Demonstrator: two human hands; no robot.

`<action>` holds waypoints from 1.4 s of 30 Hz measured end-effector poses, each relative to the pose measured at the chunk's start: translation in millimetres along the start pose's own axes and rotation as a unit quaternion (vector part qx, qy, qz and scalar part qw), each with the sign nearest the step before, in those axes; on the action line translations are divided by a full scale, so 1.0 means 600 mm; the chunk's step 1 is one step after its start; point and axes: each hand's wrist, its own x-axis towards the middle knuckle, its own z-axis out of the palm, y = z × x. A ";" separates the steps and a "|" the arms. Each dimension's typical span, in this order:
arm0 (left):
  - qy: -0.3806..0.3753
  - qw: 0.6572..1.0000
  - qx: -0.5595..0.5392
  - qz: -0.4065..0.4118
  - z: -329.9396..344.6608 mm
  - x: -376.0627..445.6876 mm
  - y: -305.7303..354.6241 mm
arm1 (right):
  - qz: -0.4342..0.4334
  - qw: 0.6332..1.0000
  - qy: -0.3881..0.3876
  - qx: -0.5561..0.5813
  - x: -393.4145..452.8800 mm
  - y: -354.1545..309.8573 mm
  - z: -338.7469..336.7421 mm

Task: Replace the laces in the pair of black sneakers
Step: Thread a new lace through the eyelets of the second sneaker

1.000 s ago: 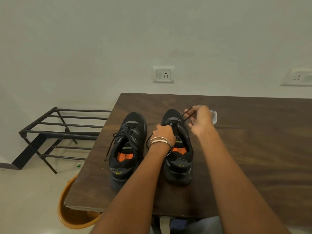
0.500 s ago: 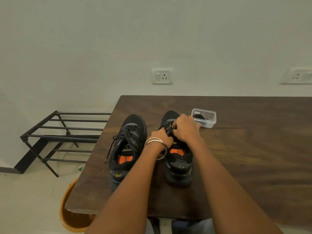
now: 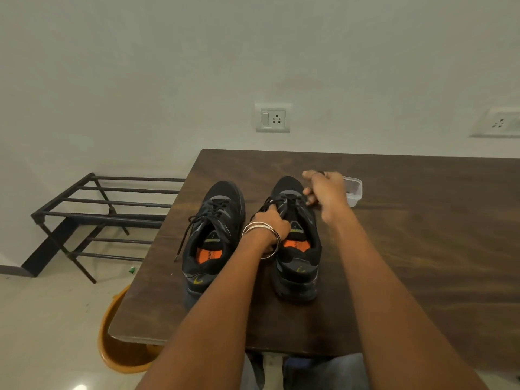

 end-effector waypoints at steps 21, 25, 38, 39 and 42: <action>-0.014 1.000 0.025 0.011 -0.008 0.009 -0.005 | -0.011 0.998 0.004 -0.060 0.008 -0.017 -0.034; -0.014 0.999 0.030 0.010 -0.007 0.009 -0.002 | 0.097 0.989 -0.028 0.106 0.004 -0.016 -0.054; -0.018 0.998 0.051 0.008 -0.009 0.010 0.001 | -0.100 0.898 0.011 -0.429 0.022 0.004 -0.074; -0.019 0.998 0.053 0.010 -0.009 0.009 0.002 | -0.146 0.899 -0.021 -0.412 0.018 0.000 -0.061; -0.016 0.998 0.065 0.016 -0.008 0.010 0.000 | -0.198 0.874 -0.105 -0.431 0.007 0.009 -0.010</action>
